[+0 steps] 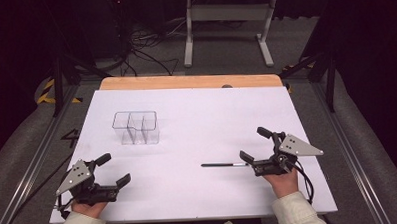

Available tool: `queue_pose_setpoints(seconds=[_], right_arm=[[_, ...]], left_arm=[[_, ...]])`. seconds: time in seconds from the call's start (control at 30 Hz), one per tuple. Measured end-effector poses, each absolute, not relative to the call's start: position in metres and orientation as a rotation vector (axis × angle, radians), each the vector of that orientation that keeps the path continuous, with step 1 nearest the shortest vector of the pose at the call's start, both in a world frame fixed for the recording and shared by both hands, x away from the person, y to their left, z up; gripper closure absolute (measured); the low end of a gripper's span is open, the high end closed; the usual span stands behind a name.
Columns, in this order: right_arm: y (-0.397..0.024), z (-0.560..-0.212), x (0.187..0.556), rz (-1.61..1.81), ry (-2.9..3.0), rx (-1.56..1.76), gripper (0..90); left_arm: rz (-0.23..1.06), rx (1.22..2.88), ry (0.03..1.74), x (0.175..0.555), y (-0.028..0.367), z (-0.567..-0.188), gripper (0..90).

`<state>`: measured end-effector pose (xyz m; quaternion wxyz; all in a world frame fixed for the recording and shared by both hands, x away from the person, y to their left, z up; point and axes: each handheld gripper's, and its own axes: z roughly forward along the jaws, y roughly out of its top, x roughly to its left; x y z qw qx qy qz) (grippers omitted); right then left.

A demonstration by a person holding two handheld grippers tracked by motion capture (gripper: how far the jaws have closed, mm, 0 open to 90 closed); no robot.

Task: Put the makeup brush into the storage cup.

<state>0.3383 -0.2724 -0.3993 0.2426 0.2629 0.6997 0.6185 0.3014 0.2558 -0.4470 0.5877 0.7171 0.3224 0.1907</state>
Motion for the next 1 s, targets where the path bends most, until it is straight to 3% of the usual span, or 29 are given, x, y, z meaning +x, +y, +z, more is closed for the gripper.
queue_pose_setpoints(seconds=[0.4,0.8,1.0], right_arm=[[-0.259,-0.389,0.346,1.609,2.028,0.71,2.1],[-0.244,-0.366,0.362,1.368,2.323,0.645,20.8],[-0.237,-0.358,0.369,1.251,2.418,0.613,24.7]], left_arm=[[0.446,1.672,0.75,0.302,0.255,-0.447,1.4],[0.436,1.685,0.745,0.303,0.253,-0.448,1.4],[0.431,1.687,0.747,0.303,0.252,-0.449,1.4]])
